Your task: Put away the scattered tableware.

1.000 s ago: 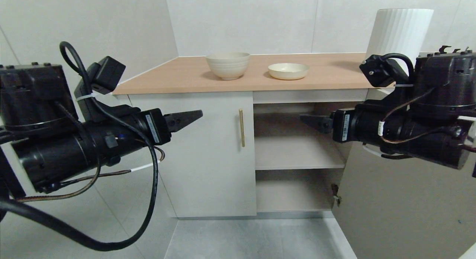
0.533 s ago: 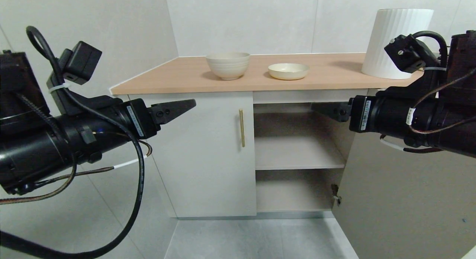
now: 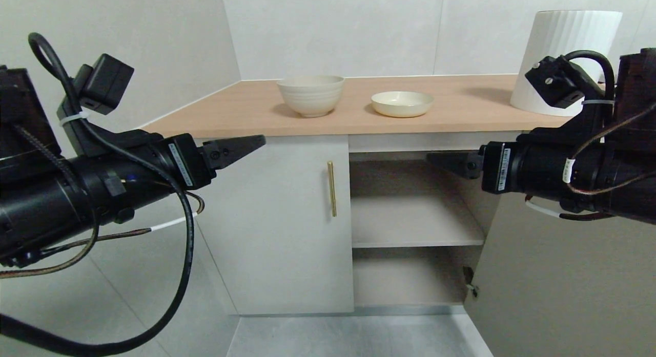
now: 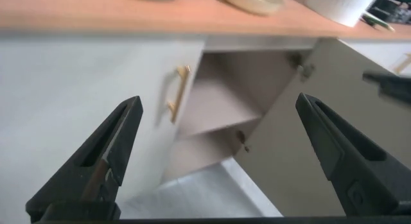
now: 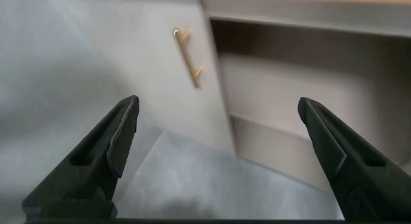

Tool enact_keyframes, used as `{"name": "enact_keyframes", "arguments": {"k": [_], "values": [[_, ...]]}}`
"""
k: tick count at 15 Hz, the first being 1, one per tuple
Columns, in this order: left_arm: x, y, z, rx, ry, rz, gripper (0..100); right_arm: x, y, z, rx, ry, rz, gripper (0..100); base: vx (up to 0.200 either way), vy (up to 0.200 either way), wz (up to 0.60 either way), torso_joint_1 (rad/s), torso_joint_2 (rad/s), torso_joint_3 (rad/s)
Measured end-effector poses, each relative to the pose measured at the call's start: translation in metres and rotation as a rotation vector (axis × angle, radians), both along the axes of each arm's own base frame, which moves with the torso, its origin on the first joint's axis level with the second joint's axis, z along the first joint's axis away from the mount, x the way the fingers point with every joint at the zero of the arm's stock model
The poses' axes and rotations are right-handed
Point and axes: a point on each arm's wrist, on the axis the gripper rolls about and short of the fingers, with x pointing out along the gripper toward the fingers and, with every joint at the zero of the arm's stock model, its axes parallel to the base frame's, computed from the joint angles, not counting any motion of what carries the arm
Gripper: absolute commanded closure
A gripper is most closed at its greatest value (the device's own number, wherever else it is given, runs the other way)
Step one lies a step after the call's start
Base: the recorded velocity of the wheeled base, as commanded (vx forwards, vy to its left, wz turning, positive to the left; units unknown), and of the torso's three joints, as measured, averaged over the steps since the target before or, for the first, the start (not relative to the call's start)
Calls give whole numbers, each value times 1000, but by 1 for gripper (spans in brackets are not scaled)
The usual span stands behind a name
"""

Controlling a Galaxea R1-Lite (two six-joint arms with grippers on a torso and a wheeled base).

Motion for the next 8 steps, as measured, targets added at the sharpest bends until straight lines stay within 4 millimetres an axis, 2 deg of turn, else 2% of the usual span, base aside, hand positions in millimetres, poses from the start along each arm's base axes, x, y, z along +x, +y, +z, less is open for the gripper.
{"name": "enact_keyframes", "arguments": {"k": [6, 8], "values": [[2, 3, 0, 1, 3, 12, 0, -6, -1, 0, -15, 21, 10, 0, 200, 0, 0, 5, 1, 3], [2, 3, 0, 0, 2, 14, 0, -8, -3, 0, -13, 20, 14, 0, 0, 0, 0, 0, 0, 0]]}}
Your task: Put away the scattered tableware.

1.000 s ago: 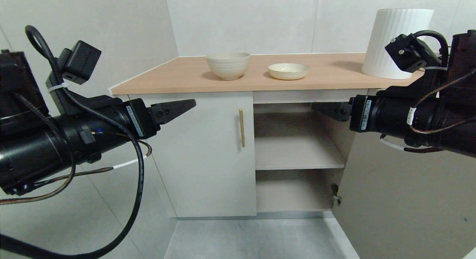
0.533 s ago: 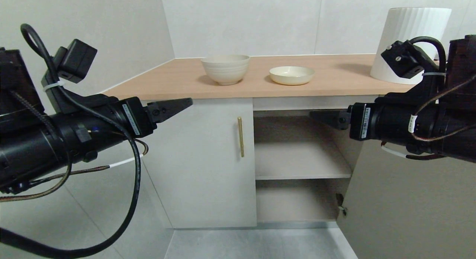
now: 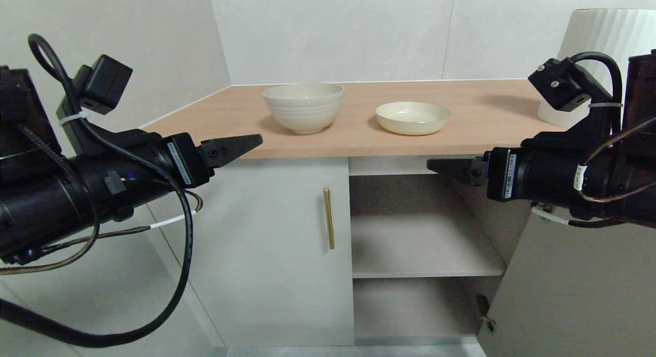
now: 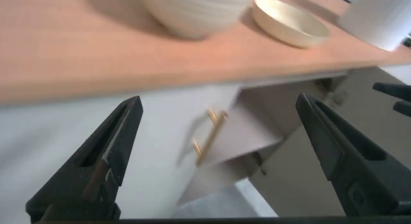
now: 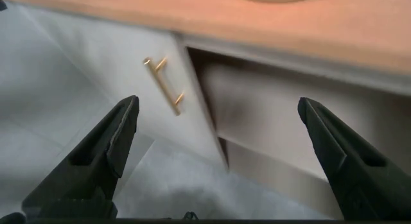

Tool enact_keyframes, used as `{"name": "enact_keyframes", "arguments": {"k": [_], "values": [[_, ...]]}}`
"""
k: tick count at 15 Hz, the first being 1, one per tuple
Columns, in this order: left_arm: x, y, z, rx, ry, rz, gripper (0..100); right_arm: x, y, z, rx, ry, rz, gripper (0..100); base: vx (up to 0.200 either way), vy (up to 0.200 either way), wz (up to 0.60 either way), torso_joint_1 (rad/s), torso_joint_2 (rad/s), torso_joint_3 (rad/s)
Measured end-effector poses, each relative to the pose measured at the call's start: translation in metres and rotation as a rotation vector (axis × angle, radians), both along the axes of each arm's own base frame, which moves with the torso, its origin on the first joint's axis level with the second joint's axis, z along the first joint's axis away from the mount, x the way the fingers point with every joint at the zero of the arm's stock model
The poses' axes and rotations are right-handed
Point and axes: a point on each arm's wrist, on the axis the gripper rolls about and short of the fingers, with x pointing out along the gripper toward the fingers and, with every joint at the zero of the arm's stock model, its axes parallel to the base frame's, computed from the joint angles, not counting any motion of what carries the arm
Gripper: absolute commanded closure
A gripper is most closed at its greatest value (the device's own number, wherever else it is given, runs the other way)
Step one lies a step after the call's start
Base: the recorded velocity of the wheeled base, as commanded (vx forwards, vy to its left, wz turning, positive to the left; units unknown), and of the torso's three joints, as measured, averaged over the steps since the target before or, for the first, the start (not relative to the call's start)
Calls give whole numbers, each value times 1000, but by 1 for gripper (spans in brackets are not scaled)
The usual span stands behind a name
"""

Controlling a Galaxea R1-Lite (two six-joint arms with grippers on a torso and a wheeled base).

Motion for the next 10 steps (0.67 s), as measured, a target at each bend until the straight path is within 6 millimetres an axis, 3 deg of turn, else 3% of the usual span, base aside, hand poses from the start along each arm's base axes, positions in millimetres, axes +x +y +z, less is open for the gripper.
{"name": "enact_keyframes", "arguments": {"k": [7, 10], "values": [[-8, 2, 4, 5, -26, -16, 0, -5, -4, 2, -2, -12, 1, 0, 0, 0, 0, 0, 0, 0], [-8, 1, 1, 28, -27, -26, 0, -4, -3, 1, -2, -13, -1, 0, 0, 0, 0, 40, -232, -180]]}}
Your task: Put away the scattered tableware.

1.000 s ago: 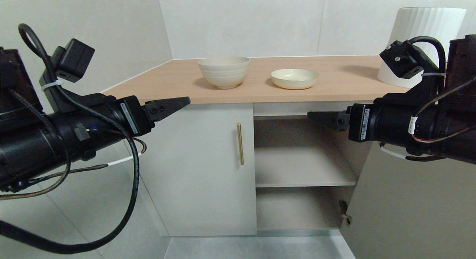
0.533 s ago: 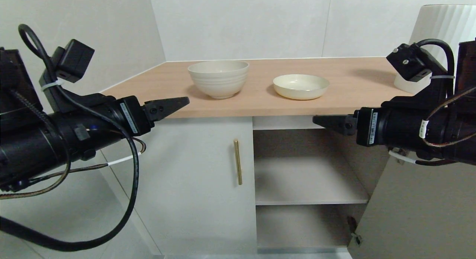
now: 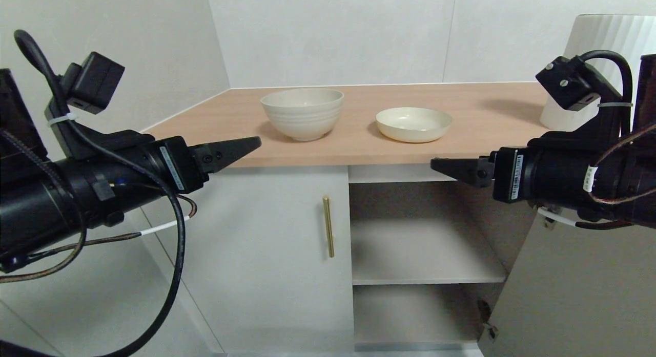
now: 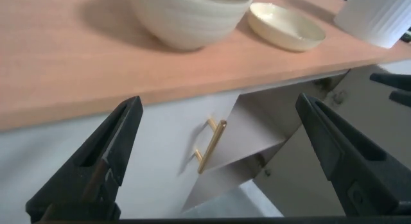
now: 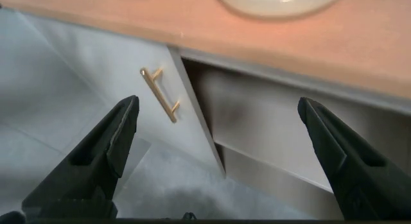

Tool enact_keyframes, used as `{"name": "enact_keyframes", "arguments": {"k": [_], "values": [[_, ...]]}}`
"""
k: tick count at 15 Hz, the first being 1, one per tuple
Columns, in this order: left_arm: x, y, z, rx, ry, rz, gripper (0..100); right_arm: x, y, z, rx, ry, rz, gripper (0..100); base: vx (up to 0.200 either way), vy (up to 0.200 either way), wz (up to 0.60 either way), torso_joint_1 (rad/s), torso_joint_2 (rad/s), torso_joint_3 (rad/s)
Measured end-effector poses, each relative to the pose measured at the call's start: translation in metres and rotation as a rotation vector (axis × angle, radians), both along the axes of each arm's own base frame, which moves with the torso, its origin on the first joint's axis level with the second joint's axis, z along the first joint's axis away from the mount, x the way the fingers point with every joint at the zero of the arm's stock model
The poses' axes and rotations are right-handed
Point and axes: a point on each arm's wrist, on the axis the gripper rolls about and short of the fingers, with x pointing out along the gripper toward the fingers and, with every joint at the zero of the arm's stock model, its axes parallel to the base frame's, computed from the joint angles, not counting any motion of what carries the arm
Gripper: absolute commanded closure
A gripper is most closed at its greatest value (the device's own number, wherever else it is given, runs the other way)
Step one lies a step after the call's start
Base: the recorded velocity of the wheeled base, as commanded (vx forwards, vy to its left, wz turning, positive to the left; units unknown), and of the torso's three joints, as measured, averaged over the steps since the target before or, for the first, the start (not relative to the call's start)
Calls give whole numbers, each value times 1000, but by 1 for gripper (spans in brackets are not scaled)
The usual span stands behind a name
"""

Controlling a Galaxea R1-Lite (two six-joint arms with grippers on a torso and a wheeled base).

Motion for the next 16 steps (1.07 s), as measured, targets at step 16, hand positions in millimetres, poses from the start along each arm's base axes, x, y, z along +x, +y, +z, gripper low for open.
{"name": "enact_keyframes", "arguments": {"k": [16], "values": [[42, -17, -1, 14, 146, -23, 0, 23, 9, -11, -44, -30, -10, 0, 0, 0, 0, 128, -379, -254]]}}
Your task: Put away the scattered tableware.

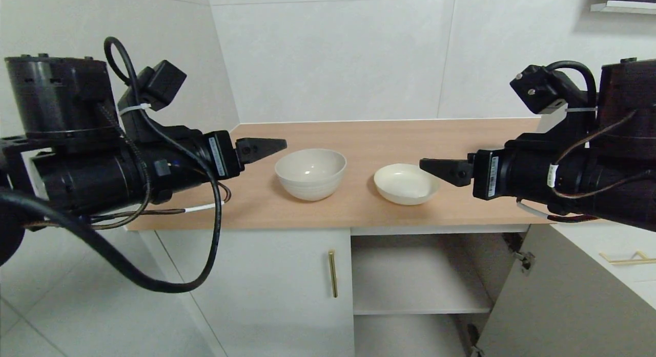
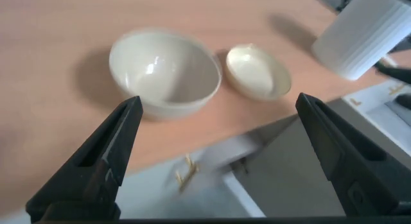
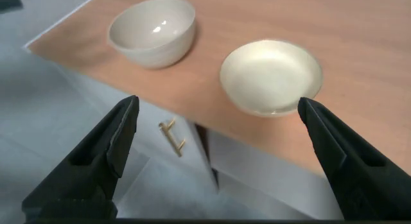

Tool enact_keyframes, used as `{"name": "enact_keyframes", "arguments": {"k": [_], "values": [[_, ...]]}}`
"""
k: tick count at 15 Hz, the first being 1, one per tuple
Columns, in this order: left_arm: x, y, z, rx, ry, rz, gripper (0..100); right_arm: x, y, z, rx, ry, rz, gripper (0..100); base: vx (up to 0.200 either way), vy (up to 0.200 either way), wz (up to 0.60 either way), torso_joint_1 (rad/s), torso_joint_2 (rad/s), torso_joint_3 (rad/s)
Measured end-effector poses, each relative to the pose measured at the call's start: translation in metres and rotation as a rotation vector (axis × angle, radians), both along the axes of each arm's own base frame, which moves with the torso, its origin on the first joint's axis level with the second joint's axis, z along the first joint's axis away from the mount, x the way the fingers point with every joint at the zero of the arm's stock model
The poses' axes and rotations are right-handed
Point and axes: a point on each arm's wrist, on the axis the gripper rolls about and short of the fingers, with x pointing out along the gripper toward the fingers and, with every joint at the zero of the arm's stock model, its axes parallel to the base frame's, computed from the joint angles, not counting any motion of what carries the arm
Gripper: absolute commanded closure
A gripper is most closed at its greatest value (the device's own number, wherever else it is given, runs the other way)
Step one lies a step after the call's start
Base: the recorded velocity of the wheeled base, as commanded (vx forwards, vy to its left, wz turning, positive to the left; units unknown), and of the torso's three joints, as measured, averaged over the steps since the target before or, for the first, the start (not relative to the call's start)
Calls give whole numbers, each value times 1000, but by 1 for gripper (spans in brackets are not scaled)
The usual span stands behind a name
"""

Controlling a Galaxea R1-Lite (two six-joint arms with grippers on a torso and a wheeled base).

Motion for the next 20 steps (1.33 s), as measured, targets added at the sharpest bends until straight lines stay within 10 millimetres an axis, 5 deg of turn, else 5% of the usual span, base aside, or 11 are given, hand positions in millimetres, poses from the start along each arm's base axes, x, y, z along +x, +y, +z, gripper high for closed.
{"name": "enact_keyframes", "arguments": {"k": [3, 7, 13, 20], "values": [[4, -2, 7, -16, 154, 16, 0, 24, 4, 0, 2, 17, -109, 0, 0, 0, 0, 0, 0, 0], [24, -9, 8, -103, 202, 107, 0, 45, 1, 4, 9, 260, -229, 0, 0, 0, 0, 0, 0, 0], [78, -42, -31, -38, 259, 369, 0, 74, 3, -1, 19, 314, -355, 0, 0, 0, 0, 0, 0, 0], [93, -51, -57, 2, 315, 370, 0, 77, 5, -8, 2, 329, -360, 0, 0, 0, 0, 0, 0, 0]]}}
